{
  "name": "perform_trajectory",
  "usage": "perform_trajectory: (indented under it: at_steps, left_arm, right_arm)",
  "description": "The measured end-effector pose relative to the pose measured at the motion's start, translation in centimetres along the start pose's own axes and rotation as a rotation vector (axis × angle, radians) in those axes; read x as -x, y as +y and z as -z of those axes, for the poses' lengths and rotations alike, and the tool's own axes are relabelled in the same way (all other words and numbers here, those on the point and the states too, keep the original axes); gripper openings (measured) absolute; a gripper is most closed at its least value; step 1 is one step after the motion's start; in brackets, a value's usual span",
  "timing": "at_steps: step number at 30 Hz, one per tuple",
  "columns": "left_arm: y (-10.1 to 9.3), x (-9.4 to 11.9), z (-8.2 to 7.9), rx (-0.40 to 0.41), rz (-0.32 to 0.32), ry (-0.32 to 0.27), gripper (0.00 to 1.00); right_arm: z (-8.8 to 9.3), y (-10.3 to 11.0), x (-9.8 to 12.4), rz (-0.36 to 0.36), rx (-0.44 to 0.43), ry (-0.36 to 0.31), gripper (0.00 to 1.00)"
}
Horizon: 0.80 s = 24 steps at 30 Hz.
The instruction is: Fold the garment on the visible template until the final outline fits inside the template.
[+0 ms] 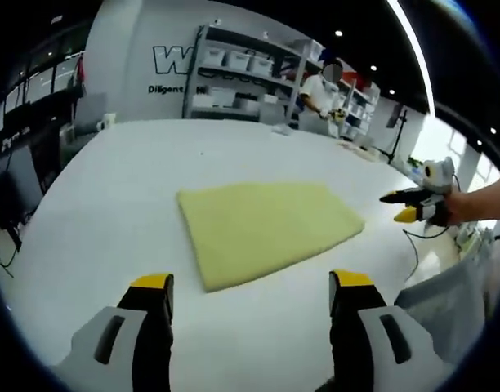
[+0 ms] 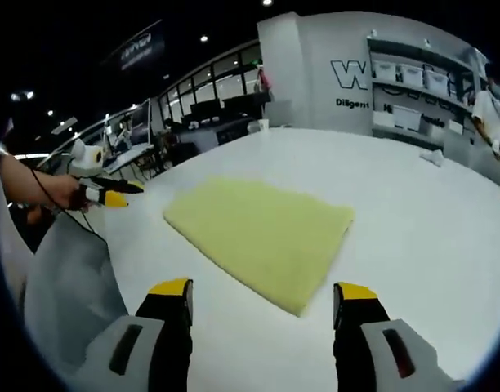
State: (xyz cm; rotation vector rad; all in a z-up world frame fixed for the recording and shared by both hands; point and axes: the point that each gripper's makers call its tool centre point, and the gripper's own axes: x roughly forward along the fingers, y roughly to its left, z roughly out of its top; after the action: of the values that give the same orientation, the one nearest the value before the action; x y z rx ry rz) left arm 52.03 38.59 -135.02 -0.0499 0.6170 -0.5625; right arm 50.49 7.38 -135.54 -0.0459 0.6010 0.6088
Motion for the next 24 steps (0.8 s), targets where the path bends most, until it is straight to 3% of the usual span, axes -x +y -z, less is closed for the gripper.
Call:
perform_trajectory:
  at_steps: [4, 14, 24]
  left_arm:
    - [-0.6, 0.4, -0.1, 0.008, -0.002, 0.002, 0.91]
    - [-2.3, 1.4, 0.8, -0.021, -0.007, -0.031, 0.96]
    - [-2.2, 1.9, 1.6, -0.006, -0.033, -0.054, 0.97]
  right_arm:
    - [0.1, 0.7, 0.3, 0.007, -0.041, 0.002, 0.86]
    - [0.1, 2.0, 1.5, -0.002, -0.057, -0.042, 0.99]
    - [1.0, 2.7, 2.1, -0.003, -0.053, -0.043, 0.99]
